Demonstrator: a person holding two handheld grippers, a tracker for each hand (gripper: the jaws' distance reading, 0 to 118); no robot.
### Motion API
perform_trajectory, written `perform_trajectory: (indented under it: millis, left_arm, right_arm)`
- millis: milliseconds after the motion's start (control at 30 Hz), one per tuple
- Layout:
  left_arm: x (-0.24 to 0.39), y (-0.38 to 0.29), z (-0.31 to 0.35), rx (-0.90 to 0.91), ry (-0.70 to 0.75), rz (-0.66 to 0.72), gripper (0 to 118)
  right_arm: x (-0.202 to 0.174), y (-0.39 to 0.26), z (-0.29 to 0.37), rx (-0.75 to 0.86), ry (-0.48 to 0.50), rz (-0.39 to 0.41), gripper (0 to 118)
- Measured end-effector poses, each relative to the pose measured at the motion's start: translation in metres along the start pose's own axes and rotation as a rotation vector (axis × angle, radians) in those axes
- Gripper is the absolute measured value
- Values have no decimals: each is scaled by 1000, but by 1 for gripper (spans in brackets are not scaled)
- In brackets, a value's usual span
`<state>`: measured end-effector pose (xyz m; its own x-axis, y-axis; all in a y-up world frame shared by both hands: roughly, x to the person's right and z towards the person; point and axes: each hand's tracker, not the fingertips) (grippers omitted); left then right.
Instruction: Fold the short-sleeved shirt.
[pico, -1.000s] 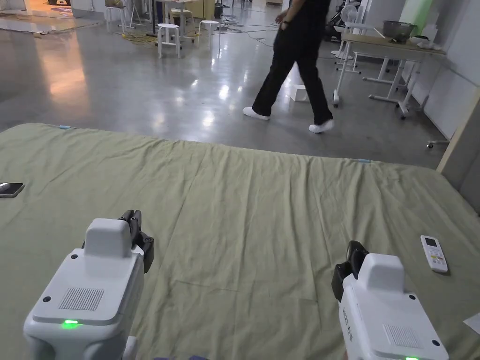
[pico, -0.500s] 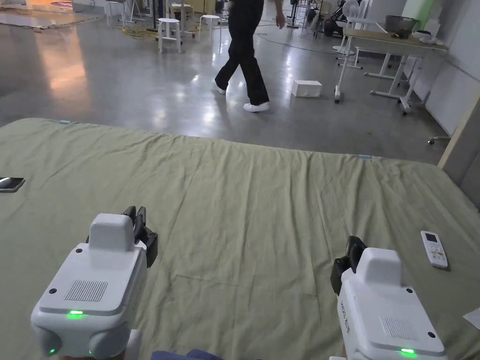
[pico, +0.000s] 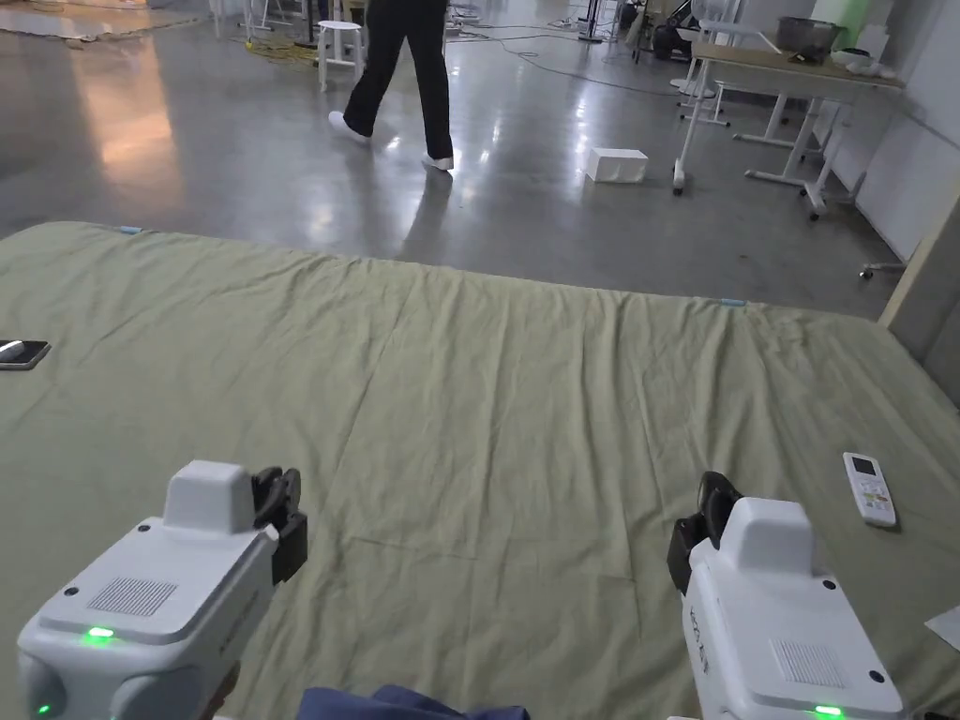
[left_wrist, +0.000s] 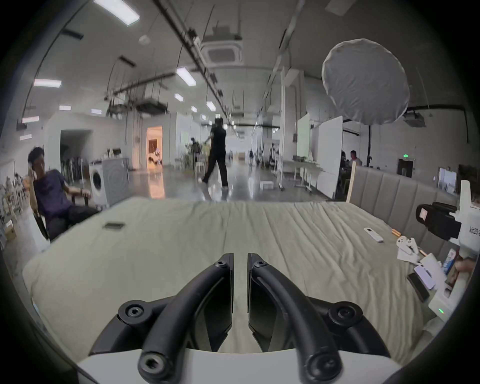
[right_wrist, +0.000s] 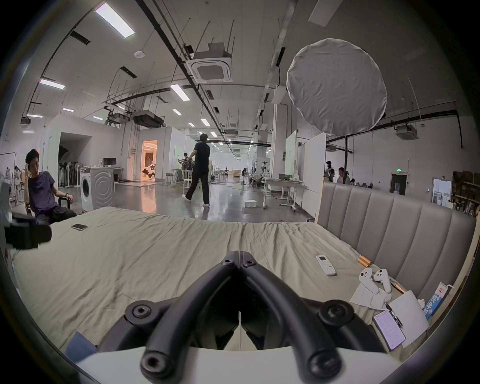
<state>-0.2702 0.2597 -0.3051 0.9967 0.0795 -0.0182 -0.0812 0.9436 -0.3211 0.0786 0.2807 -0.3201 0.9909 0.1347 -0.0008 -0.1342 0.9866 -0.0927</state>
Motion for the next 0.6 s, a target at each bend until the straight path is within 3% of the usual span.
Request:
perform_trajectory:
  millis: [67, 233, 267, 333, 367, 500, 600]
  left_arm:
    - [-14, -12, 3, -60, -11, 49, 10]
    - [-66, -48, 7, -361, -345, 247, 11]
    - [-76, -58, 3, -437, -389, 264, 18]
    - [-91, -81, 0, -521, -406, 290, 63]
    - [-99, -91, -3, -544, -432, 326, 78]
    - [-120, -119, -17, -619, -609, 508, 103]
    - [-118, -136, -34, -683, -701, 623, 107]
  right_arm:
    - [1, -1, -1, -1, -4, 0, 0]
    - [2, -4, -3, -20, 1, -1, 0]
    - [1, -5, -4, -21, 3, 1, 0]
    - [0, -6, -3, -25, 7, 3, 0]
    - [-1, -7, -3, -26, 8, 4, 0]
    - [-2, -10, -3, -36, 10, 5, 0]
    - [-2, -12, -3, -43, 7, 9, 0]
